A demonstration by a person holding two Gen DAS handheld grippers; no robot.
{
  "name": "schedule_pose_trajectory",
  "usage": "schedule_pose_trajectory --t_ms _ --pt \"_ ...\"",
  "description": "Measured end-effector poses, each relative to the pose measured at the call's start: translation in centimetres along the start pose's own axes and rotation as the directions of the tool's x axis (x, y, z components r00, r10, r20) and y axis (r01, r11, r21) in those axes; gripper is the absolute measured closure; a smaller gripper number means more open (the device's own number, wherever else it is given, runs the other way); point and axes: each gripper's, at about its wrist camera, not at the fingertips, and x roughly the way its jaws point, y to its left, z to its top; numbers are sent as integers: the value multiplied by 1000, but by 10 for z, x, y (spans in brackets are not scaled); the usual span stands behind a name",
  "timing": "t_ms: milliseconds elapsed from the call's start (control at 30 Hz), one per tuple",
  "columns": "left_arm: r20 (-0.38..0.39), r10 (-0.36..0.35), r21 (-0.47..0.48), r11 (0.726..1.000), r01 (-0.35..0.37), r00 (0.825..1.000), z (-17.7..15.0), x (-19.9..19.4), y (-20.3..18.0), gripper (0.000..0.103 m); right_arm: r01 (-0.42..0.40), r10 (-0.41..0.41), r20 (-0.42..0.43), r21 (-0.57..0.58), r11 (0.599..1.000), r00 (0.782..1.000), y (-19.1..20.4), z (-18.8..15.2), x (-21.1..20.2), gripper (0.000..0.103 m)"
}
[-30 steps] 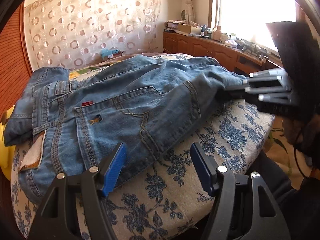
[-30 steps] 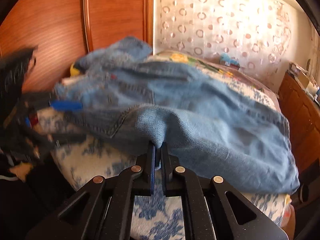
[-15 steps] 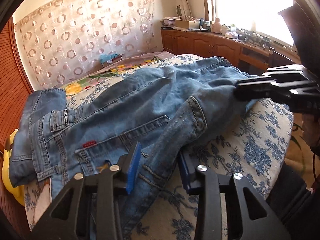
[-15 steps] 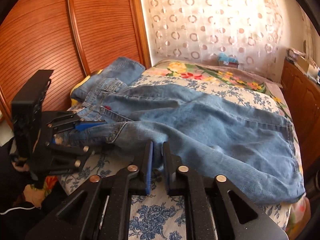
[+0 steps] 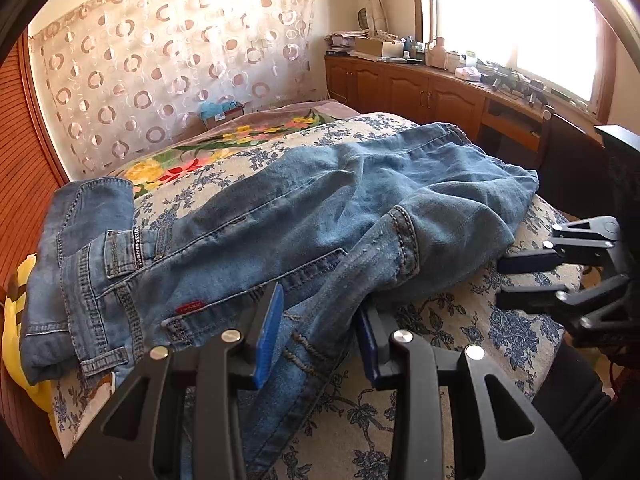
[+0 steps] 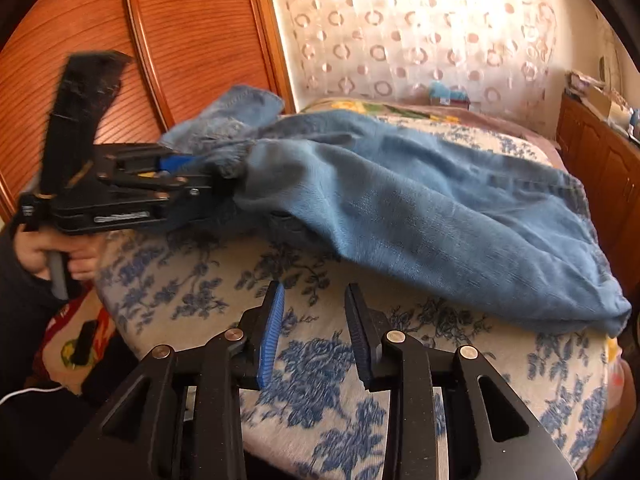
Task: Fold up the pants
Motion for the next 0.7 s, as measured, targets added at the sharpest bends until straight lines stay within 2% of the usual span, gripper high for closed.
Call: schedule_pose_trajectory --t_ms 133,333,500,700 --pt "-4 -3 4 1000 3 1000 -2 0 -1 68 43 -43 31 22 999 999 -13 13 5 73" --pt "-6 -4 2 1000 4 1000 -3 1 -2 68 89 -98 149 62 994 984 -38 50 -15 73" --pt "-8 -9 -10 1000 9 1000 -4 2 -1 68 82 -87 122 41 996 989 -34 53 -8 73" --pt "-8 -9 -10 1000 9 1000 -4 2 -1 68 29 -31 70 29 999 997 -25 32 0 73"
